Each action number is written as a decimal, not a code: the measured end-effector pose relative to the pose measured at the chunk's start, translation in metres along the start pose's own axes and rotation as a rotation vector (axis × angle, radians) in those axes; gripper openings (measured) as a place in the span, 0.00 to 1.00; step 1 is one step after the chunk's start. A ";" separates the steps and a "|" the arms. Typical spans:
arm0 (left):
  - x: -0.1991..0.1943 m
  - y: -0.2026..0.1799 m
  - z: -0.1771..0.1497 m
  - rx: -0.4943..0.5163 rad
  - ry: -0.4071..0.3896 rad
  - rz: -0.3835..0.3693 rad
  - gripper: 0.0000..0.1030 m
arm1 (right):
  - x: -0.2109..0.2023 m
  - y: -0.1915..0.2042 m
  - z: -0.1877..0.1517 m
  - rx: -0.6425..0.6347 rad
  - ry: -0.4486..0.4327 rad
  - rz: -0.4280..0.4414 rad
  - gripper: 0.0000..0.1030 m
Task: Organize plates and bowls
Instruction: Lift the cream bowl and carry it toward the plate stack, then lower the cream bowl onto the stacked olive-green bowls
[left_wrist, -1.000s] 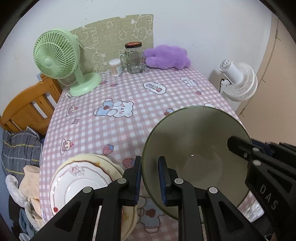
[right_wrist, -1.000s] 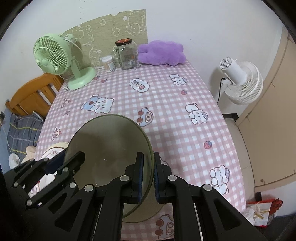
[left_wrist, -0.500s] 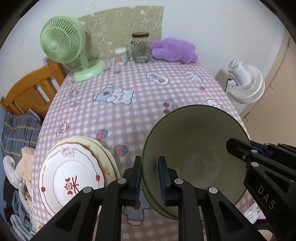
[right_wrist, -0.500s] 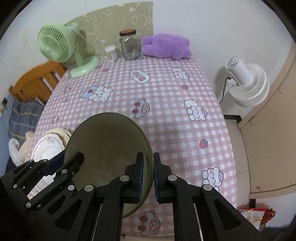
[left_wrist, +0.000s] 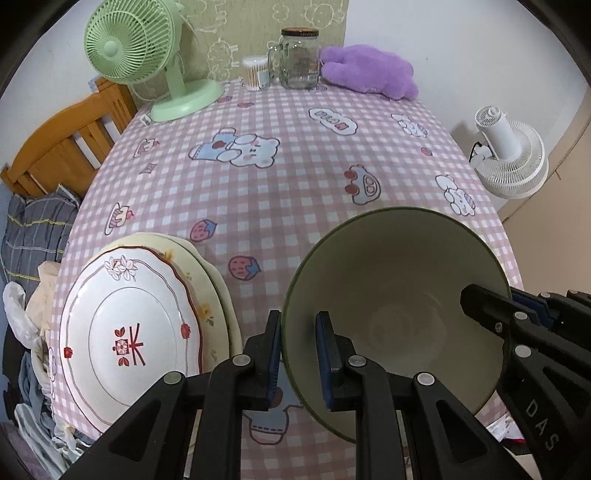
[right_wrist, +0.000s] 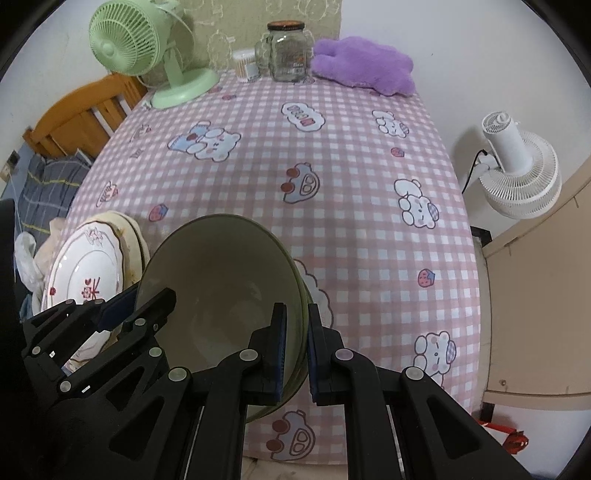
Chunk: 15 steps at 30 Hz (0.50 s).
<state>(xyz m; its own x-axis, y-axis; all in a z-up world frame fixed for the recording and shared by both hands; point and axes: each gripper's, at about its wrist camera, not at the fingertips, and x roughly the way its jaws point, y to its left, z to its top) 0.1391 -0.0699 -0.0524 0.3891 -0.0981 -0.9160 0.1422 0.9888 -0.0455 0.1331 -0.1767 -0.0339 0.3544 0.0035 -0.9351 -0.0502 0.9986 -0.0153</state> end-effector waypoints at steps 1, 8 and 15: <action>0.000 -0.001 -0.001 0.006 0.001 0.000 0.14 | 0.000 0.000 0.001 -0.001 -0.003 -0.006 0.12; 0.002 -0.001 0.000 0.038 -0.010 -0.006 0.15 | 0.000 0.004 0.002 0.009 -0.004 -0.036 0.12; 0.003 -0.003 -0.001 0.079 -0.005 -0.039 0.16 | 0.000 -0.001 -0.005 0.072 -0.022 -0.060 0.12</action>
<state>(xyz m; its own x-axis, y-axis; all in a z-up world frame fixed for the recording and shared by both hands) 0.1386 -0.0728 -0.0557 0.3863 -0.1368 -0.9122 0.2288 0.9723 -0.0489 0.1283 -0.1776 -0.0357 0.3750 -0.0558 -0.9253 0.0390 0.9983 -0.0444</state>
